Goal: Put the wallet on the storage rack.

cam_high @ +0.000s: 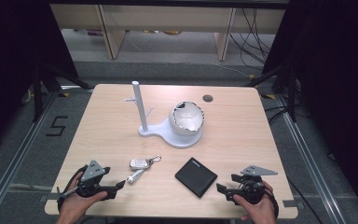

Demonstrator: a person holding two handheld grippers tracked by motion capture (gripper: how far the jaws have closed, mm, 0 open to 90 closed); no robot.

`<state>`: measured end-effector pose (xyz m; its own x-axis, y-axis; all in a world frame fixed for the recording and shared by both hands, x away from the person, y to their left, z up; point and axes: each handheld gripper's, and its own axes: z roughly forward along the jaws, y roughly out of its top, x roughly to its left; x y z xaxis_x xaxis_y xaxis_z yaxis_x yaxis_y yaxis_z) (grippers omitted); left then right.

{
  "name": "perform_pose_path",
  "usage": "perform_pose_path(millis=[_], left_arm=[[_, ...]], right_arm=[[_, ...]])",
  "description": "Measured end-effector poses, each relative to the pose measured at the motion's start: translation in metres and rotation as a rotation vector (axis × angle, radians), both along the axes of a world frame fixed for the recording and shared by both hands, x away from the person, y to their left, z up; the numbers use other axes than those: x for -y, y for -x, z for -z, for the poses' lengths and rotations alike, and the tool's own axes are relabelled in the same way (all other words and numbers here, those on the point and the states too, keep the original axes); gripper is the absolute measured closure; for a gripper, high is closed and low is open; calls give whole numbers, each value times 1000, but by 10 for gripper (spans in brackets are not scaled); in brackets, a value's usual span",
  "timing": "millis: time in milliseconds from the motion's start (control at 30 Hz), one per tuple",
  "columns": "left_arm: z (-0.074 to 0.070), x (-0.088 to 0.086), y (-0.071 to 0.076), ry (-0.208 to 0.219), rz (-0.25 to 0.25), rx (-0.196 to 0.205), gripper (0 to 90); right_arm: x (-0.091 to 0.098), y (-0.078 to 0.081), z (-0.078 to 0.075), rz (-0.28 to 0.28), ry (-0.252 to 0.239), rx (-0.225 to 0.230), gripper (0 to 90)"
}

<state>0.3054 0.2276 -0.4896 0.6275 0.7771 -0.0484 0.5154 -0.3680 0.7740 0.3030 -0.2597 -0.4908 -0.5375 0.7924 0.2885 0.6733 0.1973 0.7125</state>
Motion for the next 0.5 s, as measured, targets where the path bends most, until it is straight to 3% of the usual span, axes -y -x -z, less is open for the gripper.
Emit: perform_pose_path(millis=[67,133,200,233,267,300,333,433,500], left_arm=[[0,3,-1,14,-2,1,239],[0,8,-3,0,21,5,273],[-1,15,-4,-3,41,8,314],[-3,18,-5,-11,59,6,349],[-3,21,-7,-9,79,6,396],[-5,26,-9,-13,89,6,417],[-6,29,-10,-16,100,8,469],[-12,45,-24,-35,150,15,612],[-13,56,-33,-57,178,10,673]], right_arm=[[-1,1,1,-2,-13,-8,212],[-1,2,0,-2,-4,-12,213],[-1,3,0,-6,-32,-20,213],[-2,4,0,1,-61,-37,213],[-1,4,0,-5,-58,-39,213],[-4,6,-1,9,-84,-76,213],[-2,4,1,-3,-58,-47,213],[-3,5,1,-16,-95,-57,213],[-4,5,1,-4,-81,-61,213]])
